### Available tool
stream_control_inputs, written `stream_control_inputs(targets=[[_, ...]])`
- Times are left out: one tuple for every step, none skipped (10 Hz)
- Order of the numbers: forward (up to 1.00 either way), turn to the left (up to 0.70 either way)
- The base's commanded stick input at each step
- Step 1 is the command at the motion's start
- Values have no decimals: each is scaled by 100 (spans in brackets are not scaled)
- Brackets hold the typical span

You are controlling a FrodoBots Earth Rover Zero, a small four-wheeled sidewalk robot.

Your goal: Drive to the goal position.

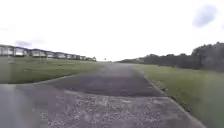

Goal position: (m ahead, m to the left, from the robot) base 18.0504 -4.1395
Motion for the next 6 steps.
stream_control_inputs(targets=[[70,1],[70,1],[70,2],[70,2],[70,2],[70,2]])
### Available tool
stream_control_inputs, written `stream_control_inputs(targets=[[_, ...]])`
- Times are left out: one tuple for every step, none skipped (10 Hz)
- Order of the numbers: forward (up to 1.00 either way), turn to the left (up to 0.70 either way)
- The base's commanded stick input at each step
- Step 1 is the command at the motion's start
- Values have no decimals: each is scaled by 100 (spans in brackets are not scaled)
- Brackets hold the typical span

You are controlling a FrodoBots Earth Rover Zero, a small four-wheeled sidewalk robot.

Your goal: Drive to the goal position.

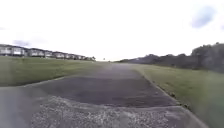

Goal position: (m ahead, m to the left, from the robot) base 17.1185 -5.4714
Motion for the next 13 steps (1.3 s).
stream_control_inputs(targets=[[70,2],[70,2],[70,2],[70,2],[70,2],[70,2],[70,2],[70,0],[70,1],[70,2],[70,2],[70,2],[70,2]])
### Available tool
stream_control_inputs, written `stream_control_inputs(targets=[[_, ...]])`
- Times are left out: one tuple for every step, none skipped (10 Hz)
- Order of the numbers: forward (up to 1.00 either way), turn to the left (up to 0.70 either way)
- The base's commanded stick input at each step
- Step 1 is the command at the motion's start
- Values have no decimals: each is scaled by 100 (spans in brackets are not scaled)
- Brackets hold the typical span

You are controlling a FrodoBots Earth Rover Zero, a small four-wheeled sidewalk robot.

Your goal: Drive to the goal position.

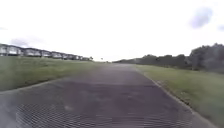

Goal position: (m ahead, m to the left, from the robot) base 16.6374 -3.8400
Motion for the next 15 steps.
stream_control_inputs(targets=[[70,2],[70,2],[70,2],[70,2],[70,2],[70,2],[70,2],[70,2],[70,2],[70,2],[70,2],[70,3],[70,3],[70,3],[70,2]])
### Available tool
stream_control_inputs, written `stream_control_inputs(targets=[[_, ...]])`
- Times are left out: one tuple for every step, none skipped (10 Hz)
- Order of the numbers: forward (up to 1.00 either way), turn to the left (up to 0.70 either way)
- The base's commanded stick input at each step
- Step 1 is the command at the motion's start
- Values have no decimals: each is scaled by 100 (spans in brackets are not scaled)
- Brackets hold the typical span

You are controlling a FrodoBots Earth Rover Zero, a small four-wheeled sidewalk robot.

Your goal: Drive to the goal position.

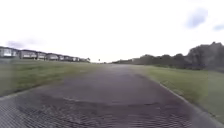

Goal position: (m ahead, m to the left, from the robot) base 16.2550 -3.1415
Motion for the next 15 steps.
stream_control_inputs(targets=[[70,2],[70,2],[70,2],[70,2],[70,2],[70,2],[70,2],[70,2],[70,2],[70,2],[70,2],[70,2],[70,2],[70,2],[70,2]])
